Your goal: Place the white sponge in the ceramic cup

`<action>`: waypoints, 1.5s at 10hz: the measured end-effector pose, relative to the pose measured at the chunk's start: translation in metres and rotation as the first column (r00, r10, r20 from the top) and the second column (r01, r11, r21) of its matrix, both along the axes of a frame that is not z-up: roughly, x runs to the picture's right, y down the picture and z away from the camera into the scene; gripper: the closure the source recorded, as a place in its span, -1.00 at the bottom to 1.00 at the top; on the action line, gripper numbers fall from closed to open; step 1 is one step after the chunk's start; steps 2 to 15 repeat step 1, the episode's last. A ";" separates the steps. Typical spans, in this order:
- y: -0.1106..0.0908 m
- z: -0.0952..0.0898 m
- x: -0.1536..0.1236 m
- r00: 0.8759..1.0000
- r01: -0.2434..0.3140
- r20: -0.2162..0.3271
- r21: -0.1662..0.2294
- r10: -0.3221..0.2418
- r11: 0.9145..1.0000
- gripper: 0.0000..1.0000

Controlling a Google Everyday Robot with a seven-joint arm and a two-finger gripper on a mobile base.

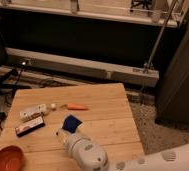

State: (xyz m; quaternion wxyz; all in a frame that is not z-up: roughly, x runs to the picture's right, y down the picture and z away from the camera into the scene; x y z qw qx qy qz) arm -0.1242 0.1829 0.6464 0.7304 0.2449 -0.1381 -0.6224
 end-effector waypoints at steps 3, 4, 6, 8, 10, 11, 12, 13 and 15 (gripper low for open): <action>0.001 0.001 0.001 1.000 0.002 -0.006 -0.005 -0.002 1.000 1.00; 0.001 0.001 0.001 1.000 0.002 -0.006 -0.005 -0.002 1.000 1.00; 0.001 0.001 0.001 1.000 0.002 -0.006 -0.005 -0.002 1.000 1.00; 0.001 0.001 0.001 1.000 0.002 -0.006 -0.005 -0.002 1.000 1.00; 0.001 0.001 0.001 1.000 0.002 -0.006 -0.005 -0.002 1.000 1.00; 0.001 0.001 0.001 1.000 0.002 -0.006 -0.005 -0.002 1.000 1.00; 0.001 0.001 0.001 1.000 0.002 -0.006 -0.005 -0.002 1.000 1.00; 0.001 0.001 0.001 1.000 0.002 -0.006 -0.005 -0.002 1.000 1.00; 0.001 0.001 0.001 1.000 0.002 -0.006 -0.005 -0.002 1.000 1.00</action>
